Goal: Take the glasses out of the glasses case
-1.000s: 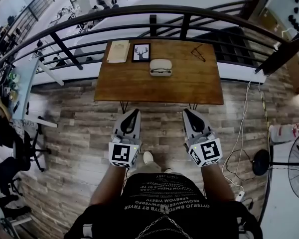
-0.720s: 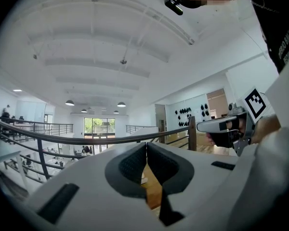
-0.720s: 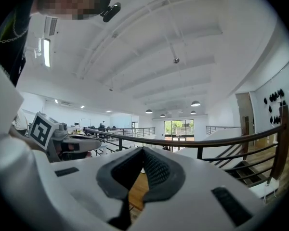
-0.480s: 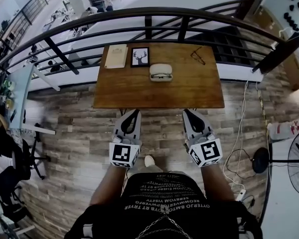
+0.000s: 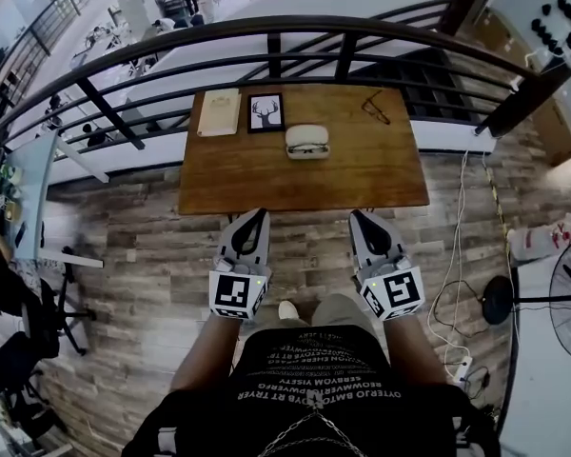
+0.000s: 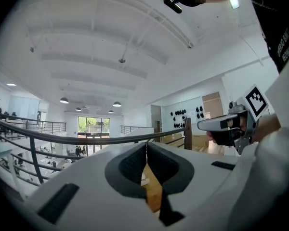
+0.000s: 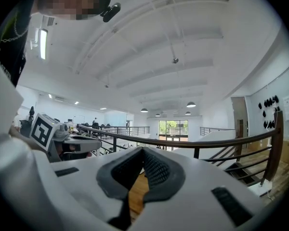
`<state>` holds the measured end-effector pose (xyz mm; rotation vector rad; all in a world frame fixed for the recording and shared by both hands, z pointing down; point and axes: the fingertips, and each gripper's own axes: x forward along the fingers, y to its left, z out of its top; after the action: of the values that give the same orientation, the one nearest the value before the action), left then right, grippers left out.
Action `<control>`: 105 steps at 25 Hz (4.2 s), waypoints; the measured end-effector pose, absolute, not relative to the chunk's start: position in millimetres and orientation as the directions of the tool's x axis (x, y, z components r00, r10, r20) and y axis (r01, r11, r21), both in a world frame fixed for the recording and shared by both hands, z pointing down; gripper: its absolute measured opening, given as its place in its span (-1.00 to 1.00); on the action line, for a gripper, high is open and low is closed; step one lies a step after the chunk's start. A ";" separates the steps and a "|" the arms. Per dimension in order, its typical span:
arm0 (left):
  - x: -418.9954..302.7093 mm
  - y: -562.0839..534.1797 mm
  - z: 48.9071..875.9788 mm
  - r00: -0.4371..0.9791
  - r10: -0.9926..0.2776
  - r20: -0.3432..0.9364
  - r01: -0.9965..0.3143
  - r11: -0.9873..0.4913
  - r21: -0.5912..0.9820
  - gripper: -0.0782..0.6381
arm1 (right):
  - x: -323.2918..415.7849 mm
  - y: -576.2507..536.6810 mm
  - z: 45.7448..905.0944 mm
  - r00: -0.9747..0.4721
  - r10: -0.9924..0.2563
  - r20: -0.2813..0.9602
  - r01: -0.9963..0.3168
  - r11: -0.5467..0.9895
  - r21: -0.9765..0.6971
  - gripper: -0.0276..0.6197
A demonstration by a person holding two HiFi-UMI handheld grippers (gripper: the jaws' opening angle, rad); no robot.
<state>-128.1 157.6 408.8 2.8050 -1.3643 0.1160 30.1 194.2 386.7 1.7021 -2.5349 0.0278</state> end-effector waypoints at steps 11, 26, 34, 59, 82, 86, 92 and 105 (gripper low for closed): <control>-131.6 143.4 402.8 0.597 -0.799 0.073 -0.800 -0.600 -0.023 -0.70 | 39.9 176.2 375.1 -0.360 -0.931 0.062 -0.930 0.364 0.055 -0.87; -113.9 96.7 402.2 0.567 -0.820 0.075 -0.821 -0.570 -0.033 -0.70 | 70.2 121.4 377.8 -0.373 -0.925 0.069 -0.922 0.378 0.089 -0.87; -105.2 72.0 403.4 0.553 -0.829 0.077 -0.831 -0.556 -0.017 -0.70 | 74.9 100.4 384.2 -0.393 -0.916 0.085 -0.913 0.399 0.080 -0.87; -67.5 -4.7 408.0 0.549 -0.830 0.098 -0.833 -0.553 -0.017 -0.70 | 95.8 25.0 385.0 -0.431 -0.899 0.076 -0.900 0.434 0.042 -0.87; -21.9 -72.1 382.9 0.438 -0.897 0.061 -0.896 -0.441 -0.046 -0.70 | 144.5 -54.4 367.5 -0.551 -0.834 0.031 -0.833 0.552 0.039 -0.87; -20.2 -77.0 388.5 0.424 -0.903 0.072 -0.903 -0.427 -0.046 -0.70 | 149.0 -60.5 365.5 -0.565 -0.825 0.024 -0.824 0.565 0.037 -0.87; -28.5 -76.9 399.9 0.415 -0.904 0.098 -0.907 -0.420 -0.035 -0.70 | 143.9 -69.4 381.1 -0.561 -0.826 0.051 -0.826 0.563 0.020 -0.87; -48.2 -131.2 408.0 0.490 -0.864 0.112 -0.868 -0.496 -0.027 -0.70 | 119.3 -112.2 407.9 -0.505 -0.855 0.115 -0.859 0.511 0.028 -0.87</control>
<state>-48.2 -131.2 408.0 2.6828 -1.5599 0.1723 119.3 -112.2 407.9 1.4987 -2.6304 0.0494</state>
